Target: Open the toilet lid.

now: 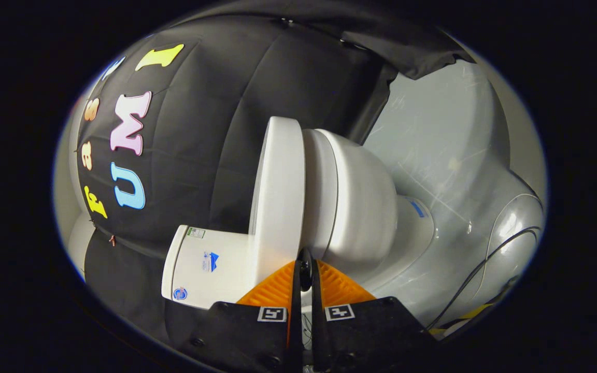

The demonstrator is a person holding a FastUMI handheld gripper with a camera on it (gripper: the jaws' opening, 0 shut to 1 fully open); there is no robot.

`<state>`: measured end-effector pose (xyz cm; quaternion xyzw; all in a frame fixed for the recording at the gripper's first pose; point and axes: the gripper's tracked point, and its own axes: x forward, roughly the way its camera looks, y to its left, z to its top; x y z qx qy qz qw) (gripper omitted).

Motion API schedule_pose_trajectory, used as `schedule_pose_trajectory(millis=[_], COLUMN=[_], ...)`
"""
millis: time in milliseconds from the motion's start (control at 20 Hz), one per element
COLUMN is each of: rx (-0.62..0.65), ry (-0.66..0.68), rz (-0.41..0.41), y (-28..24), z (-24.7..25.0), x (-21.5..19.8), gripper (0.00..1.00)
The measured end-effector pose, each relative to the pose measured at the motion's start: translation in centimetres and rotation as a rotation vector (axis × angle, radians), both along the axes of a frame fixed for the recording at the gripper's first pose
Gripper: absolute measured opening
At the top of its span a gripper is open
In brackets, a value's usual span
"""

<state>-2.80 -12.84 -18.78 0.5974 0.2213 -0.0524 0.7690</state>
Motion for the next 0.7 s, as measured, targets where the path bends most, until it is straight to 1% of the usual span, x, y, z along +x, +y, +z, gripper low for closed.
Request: schedule_pose_trajectory(millis=[50, 100, 150, 350, 500, 700], rx=[-0.007, 0.016, 0.019, -0.003, -0.051, -0.086], ry=[0.002, -0.007, 0.024, 0.023, 0.038, 0.051], rz=[0.008, -0.015, -0.008, -0.007, 0.001, 0.01], y=[0.1, 0.5, -0.1, 0.0, 0.1, 0.2], z=[-0.2, -0.8, -0.2, 0.2, 0.4, 1.4], x=[0.1, 1.5, 0.6, 0.1, 0.1, 0.2], gripper=[0.12, 0.12, 0.05, 0.05, 0.05, 0.05])
